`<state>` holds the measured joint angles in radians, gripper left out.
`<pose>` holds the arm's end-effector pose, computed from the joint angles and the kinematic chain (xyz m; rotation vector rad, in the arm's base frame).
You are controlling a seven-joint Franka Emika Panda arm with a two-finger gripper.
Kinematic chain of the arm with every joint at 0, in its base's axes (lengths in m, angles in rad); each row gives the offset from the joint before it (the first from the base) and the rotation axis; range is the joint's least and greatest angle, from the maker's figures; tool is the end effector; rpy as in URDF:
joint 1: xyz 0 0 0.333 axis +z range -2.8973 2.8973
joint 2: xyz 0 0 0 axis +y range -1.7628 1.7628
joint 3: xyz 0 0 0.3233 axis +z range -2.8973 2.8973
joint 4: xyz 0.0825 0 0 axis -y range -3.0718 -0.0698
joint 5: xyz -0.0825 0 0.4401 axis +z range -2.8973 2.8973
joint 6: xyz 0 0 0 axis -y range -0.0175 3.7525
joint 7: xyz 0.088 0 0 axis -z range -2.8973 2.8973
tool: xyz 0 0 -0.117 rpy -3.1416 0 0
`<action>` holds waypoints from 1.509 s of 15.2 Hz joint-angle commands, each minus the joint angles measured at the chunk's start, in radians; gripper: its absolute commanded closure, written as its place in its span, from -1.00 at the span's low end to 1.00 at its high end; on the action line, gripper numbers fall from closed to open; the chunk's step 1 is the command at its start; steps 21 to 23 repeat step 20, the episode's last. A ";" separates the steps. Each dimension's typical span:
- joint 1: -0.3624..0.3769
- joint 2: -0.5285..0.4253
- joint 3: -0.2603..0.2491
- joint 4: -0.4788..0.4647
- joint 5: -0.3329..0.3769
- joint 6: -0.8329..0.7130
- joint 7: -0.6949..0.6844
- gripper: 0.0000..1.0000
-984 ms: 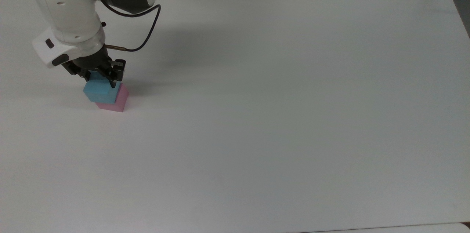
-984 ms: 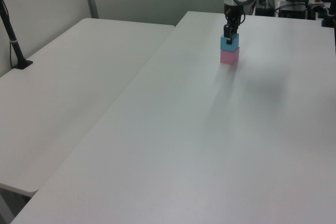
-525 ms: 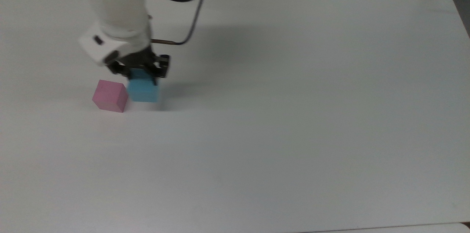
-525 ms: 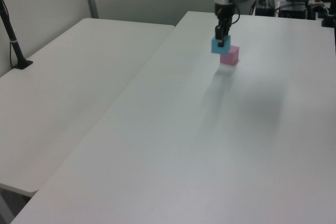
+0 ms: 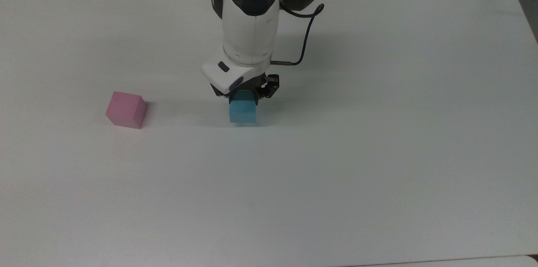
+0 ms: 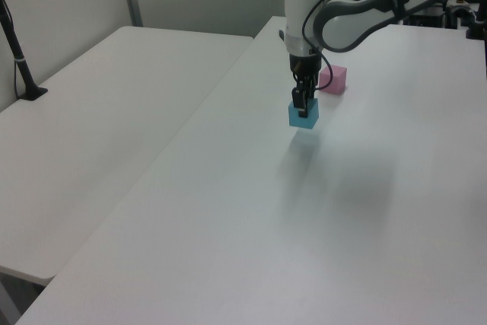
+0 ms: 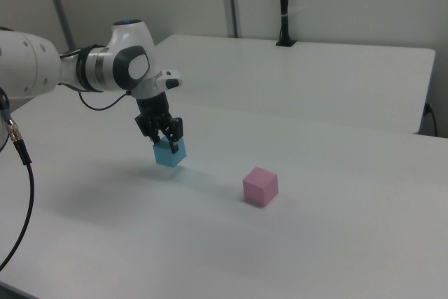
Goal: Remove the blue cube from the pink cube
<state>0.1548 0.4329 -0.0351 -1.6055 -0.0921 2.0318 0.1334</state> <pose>0.7231 0.0835 0.3501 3.0441 0.0468 0.0088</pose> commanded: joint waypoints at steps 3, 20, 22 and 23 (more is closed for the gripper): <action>0.054 0.029 -0.015 -0.027 -0.021 0.087 0.078 -0.60; 0.046 -0.295 -0.028 0.009 0.045 -0.323 0.063 -1.00; 0.046 -0.295 -0.028 0.009 0.045 -0.323 0.063 -1.00; 0.046 -0.295 -0.028 0.009 0.045 -0.323 0.063 -1.00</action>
